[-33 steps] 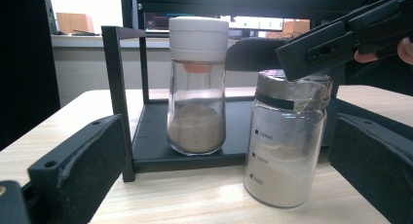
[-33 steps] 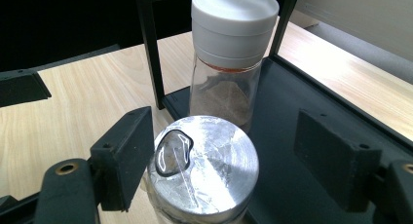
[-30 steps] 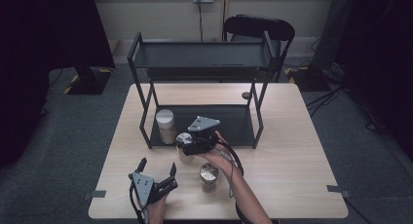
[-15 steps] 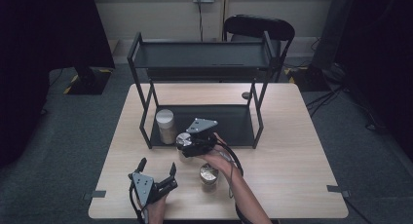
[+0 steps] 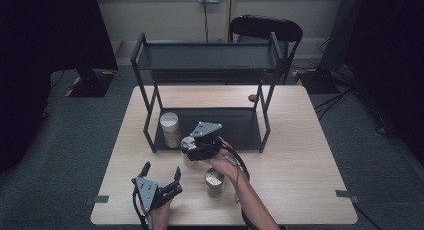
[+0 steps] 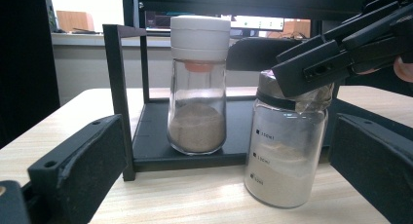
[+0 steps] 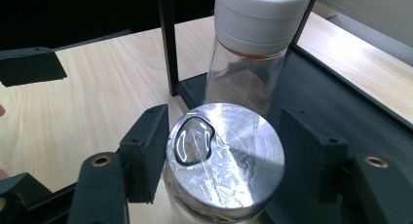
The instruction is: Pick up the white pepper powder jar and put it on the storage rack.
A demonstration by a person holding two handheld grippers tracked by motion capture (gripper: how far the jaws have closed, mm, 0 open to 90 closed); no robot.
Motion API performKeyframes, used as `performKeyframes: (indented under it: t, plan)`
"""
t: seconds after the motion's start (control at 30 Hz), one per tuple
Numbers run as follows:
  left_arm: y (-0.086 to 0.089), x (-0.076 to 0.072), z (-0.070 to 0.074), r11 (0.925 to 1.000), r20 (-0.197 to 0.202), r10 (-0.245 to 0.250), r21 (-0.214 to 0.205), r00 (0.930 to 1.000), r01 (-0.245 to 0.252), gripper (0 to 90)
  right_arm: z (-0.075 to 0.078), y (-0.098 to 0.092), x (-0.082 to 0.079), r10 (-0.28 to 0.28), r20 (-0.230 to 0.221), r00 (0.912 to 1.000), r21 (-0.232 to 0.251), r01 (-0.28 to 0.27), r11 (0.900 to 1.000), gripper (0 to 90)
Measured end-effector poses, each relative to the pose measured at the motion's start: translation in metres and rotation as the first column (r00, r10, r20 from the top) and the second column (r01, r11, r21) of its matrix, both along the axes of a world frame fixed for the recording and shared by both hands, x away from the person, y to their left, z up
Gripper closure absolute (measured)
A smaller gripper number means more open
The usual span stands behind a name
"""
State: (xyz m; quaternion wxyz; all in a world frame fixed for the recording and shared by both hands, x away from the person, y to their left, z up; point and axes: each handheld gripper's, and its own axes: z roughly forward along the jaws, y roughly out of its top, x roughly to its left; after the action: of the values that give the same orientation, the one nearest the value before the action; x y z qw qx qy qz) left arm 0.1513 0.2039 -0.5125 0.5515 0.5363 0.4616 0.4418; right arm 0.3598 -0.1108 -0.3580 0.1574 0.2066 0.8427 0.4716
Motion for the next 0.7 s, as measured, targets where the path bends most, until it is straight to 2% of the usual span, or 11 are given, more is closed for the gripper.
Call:
performKeyframes:
  t: [0.7]
  plan:
    - [0.0,0.0,0.0,1.0,0.0,0.0,0.0,1.0,0.0,0.1,-0.0004,-0.0009,-0.002,-0.018,-0.005,0.9998,0.007,0.018,0.9998,36.2]
